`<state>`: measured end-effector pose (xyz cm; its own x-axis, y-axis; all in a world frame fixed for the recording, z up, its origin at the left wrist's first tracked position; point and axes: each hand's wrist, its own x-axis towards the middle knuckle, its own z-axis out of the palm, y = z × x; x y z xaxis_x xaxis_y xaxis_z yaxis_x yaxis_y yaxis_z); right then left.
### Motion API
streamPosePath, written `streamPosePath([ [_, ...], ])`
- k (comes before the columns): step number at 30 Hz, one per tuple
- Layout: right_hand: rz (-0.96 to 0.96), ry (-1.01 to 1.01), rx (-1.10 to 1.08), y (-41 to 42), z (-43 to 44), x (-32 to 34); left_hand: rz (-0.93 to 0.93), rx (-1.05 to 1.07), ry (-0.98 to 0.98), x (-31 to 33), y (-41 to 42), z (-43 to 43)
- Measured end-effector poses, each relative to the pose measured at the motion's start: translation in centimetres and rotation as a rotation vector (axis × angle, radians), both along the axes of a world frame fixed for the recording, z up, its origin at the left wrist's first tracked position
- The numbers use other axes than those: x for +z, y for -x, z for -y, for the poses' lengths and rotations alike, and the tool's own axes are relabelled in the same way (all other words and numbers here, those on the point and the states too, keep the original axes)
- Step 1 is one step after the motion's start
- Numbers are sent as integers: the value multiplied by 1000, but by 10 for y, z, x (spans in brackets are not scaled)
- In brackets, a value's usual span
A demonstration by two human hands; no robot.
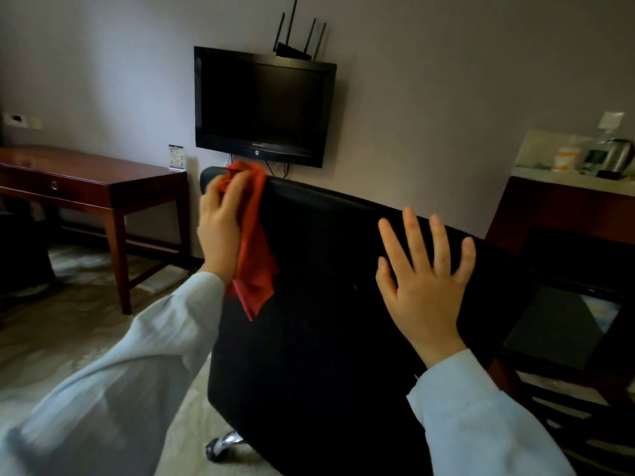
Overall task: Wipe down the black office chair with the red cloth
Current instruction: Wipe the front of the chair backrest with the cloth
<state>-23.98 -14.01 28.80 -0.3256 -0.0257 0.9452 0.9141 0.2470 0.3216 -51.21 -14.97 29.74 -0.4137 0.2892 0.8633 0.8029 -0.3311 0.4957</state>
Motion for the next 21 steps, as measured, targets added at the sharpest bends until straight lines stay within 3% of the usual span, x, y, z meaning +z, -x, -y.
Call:
streamPosePath([
  [3,6,-24,-16,-2,-6,-1,332,111,-20,9,27,-8],
  [5,4,-31,-12,0,-7,-1,508,53,-31,18,26,-12],
  [10,9,-19,33,1,-7,-1,689,-7,-121,18,-10,-20],
  [16,4,-3,82,-1,-7,0,678,15,-128,2,-47,-17],
  [21,-3,13,87,-1,-5,0,619,-98,-161,-12,-99,-4],
])
